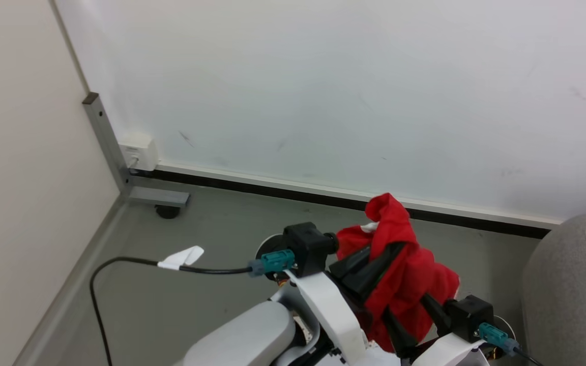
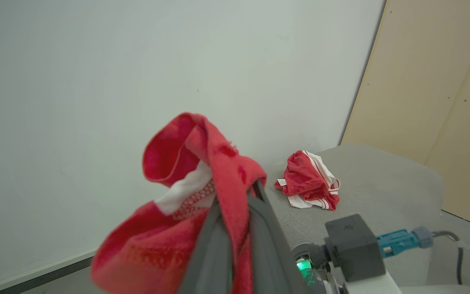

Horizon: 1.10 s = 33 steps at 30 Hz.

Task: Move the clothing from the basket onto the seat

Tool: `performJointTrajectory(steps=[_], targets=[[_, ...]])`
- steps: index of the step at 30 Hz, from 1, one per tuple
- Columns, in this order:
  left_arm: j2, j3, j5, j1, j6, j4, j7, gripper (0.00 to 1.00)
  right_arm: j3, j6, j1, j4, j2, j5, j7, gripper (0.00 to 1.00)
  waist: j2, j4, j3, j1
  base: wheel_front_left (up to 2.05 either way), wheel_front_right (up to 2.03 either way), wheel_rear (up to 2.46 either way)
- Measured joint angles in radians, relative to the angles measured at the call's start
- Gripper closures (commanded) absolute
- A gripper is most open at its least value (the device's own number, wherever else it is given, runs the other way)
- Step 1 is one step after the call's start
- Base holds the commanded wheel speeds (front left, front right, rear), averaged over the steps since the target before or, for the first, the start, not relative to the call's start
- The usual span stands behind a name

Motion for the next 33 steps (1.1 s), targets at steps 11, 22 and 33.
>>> performJointTrajectory(steps=[11,22,33], targets=[[0.017,-0.007,-0.004,0.012,0.006,-0.018,0.012,1.00,-0.004,0.000,0.005,-0.051,-0.003,-0.004,0.000,1.00,0.0000,0.023,-0.009,0.0000,0.00,0.00,0.00],[0.030,0.004,-0.007,0.014,0.028,-0.014,0.002,1.00,-0.031,0.000,0.020,-0.093,-0.008,-0.011,0.000,1.00,0.0000,0.001,-0.003,0.0000,0.00,0.00,0.00],[0.034,0.016,-0.025,0.035,0.046,0.011,-0.005,0.00,-0.124,0.000,0.042,-0.154,-0.031,-0.021,0.000,1.00,0.0000,-0.052,0.002,0.0000,0.00,0.00,0.00]])
